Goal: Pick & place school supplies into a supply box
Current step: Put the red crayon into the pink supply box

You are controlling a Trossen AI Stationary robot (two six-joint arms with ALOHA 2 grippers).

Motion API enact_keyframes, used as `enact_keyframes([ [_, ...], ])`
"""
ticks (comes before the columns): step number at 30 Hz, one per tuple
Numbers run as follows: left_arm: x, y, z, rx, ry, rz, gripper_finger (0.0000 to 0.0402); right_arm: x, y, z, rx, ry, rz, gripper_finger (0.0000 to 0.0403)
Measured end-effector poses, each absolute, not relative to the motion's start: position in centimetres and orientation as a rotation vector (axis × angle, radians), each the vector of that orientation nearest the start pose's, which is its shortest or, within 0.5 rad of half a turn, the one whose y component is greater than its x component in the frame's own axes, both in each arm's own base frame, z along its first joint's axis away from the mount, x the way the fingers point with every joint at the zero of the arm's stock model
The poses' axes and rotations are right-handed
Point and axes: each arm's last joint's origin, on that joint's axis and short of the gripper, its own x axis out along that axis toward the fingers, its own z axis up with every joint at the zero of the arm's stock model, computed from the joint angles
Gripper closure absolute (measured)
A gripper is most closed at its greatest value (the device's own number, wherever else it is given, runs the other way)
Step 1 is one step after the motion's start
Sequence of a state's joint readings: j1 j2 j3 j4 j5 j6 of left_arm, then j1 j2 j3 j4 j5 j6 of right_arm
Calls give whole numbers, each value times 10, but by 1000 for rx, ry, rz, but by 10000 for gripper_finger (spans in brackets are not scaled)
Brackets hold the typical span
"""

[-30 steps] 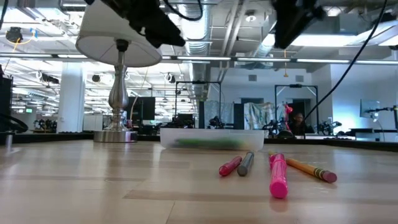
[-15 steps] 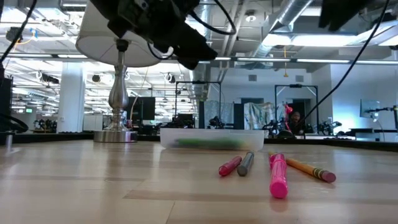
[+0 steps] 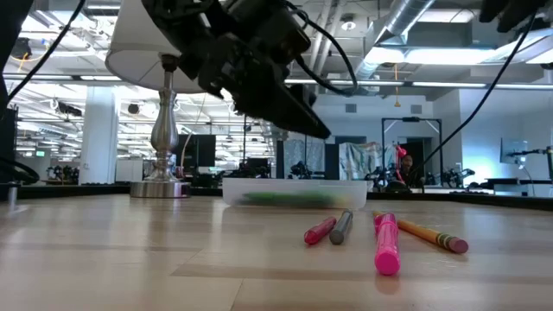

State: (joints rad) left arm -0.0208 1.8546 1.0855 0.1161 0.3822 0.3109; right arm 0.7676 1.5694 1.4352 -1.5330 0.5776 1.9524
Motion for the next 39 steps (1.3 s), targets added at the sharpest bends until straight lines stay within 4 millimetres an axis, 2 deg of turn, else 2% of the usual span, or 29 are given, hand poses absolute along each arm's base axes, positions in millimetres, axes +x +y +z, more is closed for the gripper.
enact_keyframes([
  [7,407,-40,154,217,594,-531,212,202,189,283,649,840,-1016,284],
  [12,424,-57,144,266,617,-475,212,203,199,272,642,870,-1041,284],
  [17,437,-66,136,291,696,-449,212,203,202,270,660,882,-1038,284],
  [22,437,-66,129,332,821,-447,212,202,203,270,661,886,-1032,284],
  [27,432,-57,125,347,917,-389,212,201,203,270,658,888,-1034,284],
  [34,420,-43,121,234,1078,-386,212,201,202,271,651,886,-1038,284],
  [39,411,-34,134,153,1114,-439,212,201,202,271,650,885,-1037,284],
])
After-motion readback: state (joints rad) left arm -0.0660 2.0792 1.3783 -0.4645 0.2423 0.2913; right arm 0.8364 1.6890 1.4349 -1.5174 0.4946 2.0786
